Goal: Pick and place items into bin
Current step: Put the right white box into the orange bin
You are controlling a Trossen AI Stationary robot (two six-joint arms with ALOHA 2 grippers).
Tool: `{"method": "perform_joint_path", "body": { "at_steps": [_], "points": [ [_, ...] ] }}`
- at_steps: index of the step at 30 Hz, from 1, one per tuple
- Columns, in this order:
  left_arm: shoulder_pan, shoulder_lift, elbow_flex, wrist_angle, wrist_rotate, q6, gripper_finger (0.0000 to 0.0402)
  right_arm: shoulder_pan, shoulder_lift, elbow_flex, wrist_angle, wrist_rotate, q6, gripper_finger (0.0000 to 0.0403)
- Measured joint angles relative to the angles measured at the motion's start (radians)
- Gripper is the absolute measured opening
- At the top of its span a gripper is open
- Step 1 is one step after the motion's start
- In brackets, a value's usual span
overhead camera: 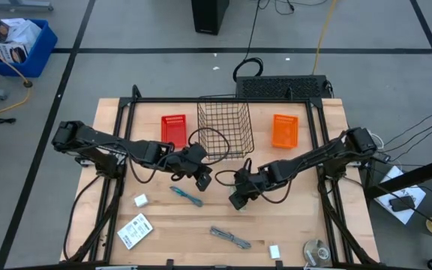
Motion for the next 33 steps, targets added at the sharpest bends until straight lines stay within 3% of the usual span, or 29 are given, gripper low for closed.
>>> {"method": "perform_joint_path", "body": {
  "at_steps": [6,14,23,33],
  "points": [
    [0.000,0.000,0.000,0.000,0.000,0.004,0.0019,-0.012,-0.002,0.000,0.000,-0.012,0.007,0.0158],
    [0.000,0.000,0.000,-0.003,0.000,0.005,0.0019,-0.036,-0.011,0.000,0.002,-0.013,-0.040,0.0029],
    [0.000,0.000,0.000,-0.006,0.021,0.008,0.0019,-0.044,-0.058,0.000,-0.043,-0.028,-0.040,0.0037],
    [0.000,0.000,0.000,-0.006,0.028,0.010,0.0019,-0.044,-0.349,0.000,-0.381,0.201,0.038,0.0031]
  ]
}}
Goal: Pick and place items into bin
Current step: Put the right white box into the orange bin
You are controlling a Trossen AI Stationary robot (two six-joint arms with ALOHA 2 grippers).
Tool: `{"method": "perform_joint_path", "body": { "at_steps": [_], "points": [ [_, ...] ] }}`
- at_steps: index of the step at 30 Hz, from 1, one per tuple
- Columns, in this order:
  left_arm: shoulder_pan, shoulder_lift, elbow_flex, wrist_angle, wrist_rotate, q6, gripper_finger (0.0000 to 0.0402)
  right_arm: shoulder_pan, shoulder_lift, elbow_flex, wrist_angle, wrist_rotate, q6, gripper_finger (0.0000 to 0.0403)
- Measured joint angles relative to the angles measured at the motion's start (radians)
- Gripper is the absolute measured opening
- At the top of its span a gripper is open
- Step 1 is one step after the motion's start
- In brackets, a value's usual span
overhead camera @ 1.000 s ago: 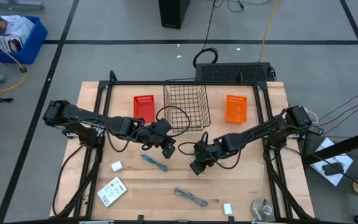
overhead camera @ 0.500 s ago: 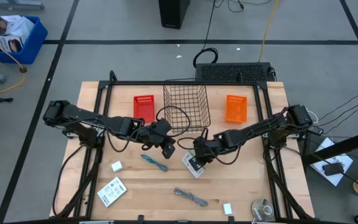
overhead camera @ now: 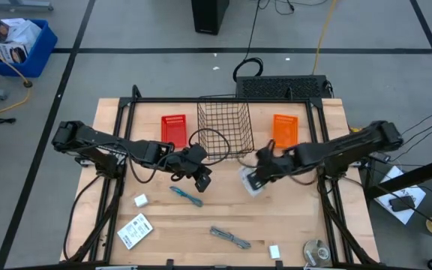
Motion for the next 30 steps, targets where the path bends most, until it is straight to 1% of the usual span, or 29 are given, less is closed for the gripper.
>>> {"method": "perform_joint_path", "body": {
  "at_steps": [5,8,10,14,21,27,30],
  "points": [
    [0.000,0.000,0.000,0.002,0.000,0.000,0.0019,-0.008,-0.144,0.000,-0.185,0.130,0.062,0.0033],
    [0.000,0.000,0.000,0.003,0.000,-0.001,0.0019,-0.017,-0.215,0.000,-0.265,0.198,0.077,0.0031],
    [0.000,0.000,0.000,0.004,0.000,-0.009,0.0019,-0.033,-0.251,0.000,-0.313,0.227,0.078,0.0031],
    [0.000,0.000,0.000,0.009,0.002,-0.017,0.0019,-0.100,-0.310,0.000,-0.393,0.262,0.063,0.0031],
    [0.000,0.000,0.000,0.036,0.003,-0.003,0.0019,-0.301,-0.369,-0.001,-0.428,0.252,-0.103,0.0031],
    [0.001,0.000,0.000,0.036,0.003,-0.003,0.0019,-0.497,-0.413,-0.003,-0.412,0.175,-0.262,0.0031],
    [0.001,0.000,0.000,0.036,0.003,-0.004,0.0019,-0.594,-0.436,-0.040,-0.323,0.095,-0.331,0.0031]
  ]
}}
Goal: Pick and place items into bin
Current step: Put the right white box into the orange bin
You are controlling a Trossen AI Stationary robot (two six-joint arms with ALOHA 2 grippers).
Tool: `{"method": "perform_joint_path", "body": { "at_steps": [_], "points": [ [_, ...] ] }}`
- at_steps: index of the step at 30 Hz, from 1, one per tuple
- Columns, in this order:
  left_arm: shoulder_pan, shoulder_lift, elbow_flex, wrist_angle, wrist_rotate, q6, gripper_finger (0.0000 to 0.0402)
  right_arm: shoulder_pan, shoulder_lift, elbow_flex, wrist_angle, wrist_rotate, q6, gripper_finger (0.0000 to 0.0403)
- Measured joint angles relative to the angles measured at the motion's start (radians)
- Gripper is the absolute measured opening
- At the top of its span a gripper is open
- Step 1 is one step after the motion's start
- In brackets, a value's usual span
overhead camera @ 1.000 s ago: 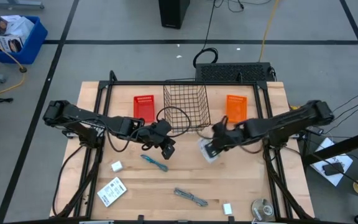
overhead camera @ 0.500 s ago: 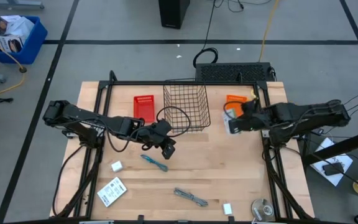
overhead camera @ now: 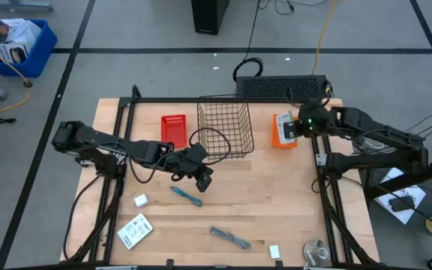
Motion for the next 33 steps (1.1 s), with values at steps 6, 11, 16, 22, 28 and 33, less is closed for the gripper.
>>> {"method": "perform_joint_path", "body": {
  "at_steps": [6,11,16,22,28,33],
  "points": [
    [0.000,0.000,0.000,0.000,0.000,-0.001,0.0019,-0.160,-0.042,-0.164,0.188,-0.163,-0.056,0.0031],
    [0.000,0.000,0.000,0.000,0.000,-0.015,0.0019,-0.255,-0.096,-0.290,0.280,-0.258,-0.068,0.0031],
    [0.000,0.000,0.000,0.002,0.023,-0.023,0.0019,-0.340,-0.161,-0.378,0.343,-0.293,-0.078,0.0031],
    [0.001,0.000,0.000,0.002,0.024,-0.024,0.0019,-0.435,-0.179,-0.447,0.399,-0.314,-0.096,0.0031],
    [0.001,0.000,0.000,0.002,0.024,-0.031,0.0019,-0.493,-0.175,-0.492,0.502,-0.368,-0.085,0.0033],
    [0.001,0.000,0.000,0.002,0.024,-0.041,0.0019,-0.529,-0.150,-0.504,0.508,-0.416,-0.094,0.0032]
  ]
}}
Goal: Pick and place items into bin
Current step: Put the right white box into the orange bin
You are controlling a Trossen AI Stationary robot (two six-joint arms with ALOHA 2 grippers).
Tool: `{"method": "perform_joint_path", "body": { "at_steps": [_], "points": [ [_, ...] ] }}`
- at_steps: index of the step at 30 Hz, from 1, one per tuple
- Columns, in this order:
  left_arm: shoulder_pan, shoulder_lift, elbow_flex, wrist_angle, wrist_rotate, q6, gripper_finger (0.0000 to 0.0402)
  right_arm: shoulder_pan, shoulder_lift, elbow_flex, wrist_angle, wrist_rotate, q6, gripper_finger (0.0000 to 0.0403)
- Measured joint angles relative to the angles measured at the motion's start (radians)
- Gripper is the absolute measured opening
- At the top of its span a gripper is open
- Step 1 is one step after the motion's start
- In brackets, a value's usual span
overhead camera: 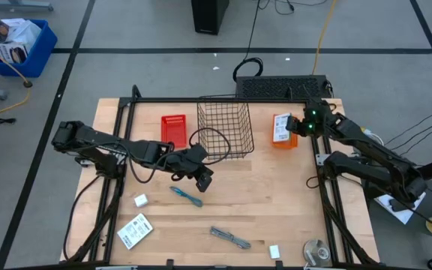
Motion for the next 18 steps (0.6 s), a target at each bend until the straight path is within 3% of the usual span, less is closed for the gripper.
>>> {"method": "perform_joint_path", "body": {
  "at_steps": [3,13,18],
  "points": [
    [0.000,0.000,0.000,0.000,0.000,0.000,0.0019,-0.012,0.010,-0.001,0.002,0.000,-0.019,0.0043],
    [0.006,0.000,0.000,0.003,-0.001,0.001,0.0019,-0.067,0.019,-0.001,0.005,0.004,-0.027,0.0146],
    [0.017,0.000,0.000,0.003,-0.001,0.001,0.0019,-0.070,0.018,-0.001,0.022,-0.001,-0.045,0.0169]
  ]
}}
